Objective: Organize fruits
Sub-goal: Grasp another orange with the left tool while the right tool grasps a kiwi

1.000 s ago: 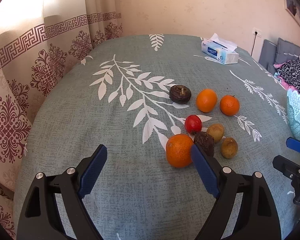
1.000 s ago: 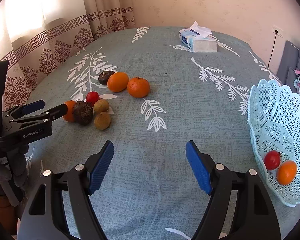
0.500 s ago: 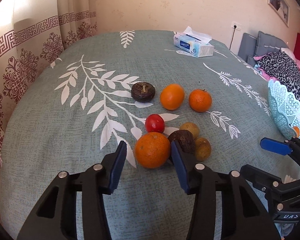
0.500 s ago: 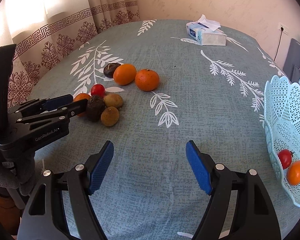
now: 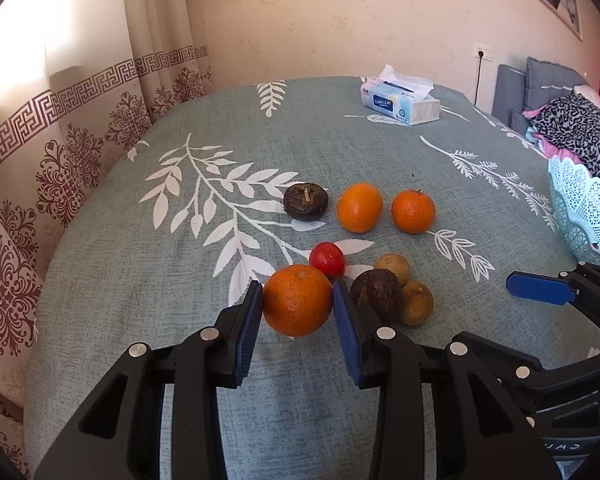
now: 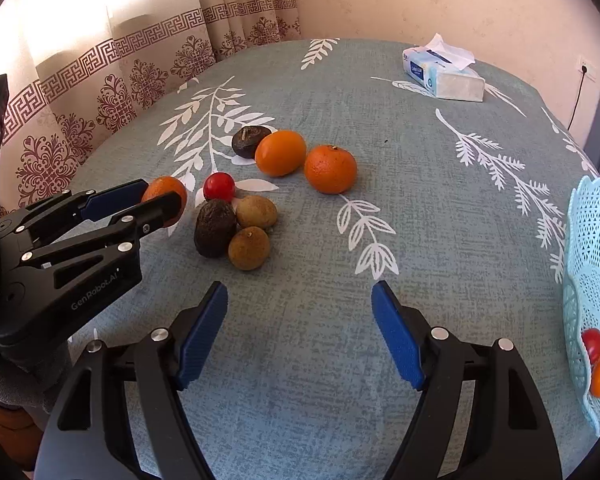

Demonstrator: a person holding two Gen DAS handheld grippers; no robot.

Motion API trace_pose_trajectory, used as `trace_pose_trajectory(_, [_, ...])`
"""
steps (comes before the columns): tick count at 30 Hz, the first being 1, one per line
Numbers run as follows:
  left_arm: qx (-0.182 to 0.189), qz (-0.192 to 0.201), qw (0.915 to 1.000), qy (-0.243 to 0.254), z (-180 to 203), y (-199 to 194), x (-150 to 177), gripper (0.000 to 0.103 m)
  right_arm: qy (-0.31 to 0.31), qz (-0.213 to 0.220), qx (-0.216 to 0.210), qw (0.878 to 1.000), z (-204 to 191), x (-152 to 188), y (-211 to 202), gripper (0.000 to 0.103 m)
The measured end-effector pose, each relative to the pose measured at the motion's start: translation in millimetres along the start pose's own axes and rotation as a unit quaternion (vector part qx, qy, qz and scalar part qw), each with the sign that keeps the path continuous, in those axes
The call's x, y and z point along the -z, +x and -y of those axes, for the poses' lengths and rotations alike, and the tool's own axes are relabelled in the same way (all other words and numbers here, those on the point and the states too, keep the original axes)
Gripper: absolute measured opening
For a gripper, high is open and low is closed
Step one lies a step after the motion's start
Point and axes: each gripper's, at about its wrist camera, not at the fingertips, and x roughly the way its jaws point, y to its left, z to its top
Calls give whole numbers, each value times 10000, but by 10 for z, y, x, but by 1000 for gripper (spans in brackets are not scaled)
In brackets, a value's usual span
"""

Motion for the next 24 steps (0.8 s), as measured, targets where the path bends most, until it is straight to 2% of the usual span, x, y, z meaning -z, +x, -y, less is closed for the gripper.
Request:
trace_pose_trajectory(3, [-106,116,9999,-28,-38,-72,-34,36,-88,23,-38,10000,-45,-44,28,75])
trace_pose_trajectory(9, [-244,244,9993,-143,-141,-166,-91,36,-271,-36,-182,9995,-164,-134,141,53])
trace_pose_trajectory(14, [-284,286,9988,-282,-251,-206,-130,36,-201,-151,-351,9991,-194,-200,266,41])
trace_pose_trajectory(16, [-288,287,9987,-316,-275,-211,-134,36,-135,-221,-430,9987,-191,-214,321,33])
trace_pose_trajectory(19, [-286,281,9987,-319,-278,-214,-127,36,-59,-266,-557,9981,-194,-217,358,27])
trace_pose_trajectory(24, [-271,281,9988,-289,-251,-213,-123,36,-137,-128,-370,9991,-208,-172,253,27])
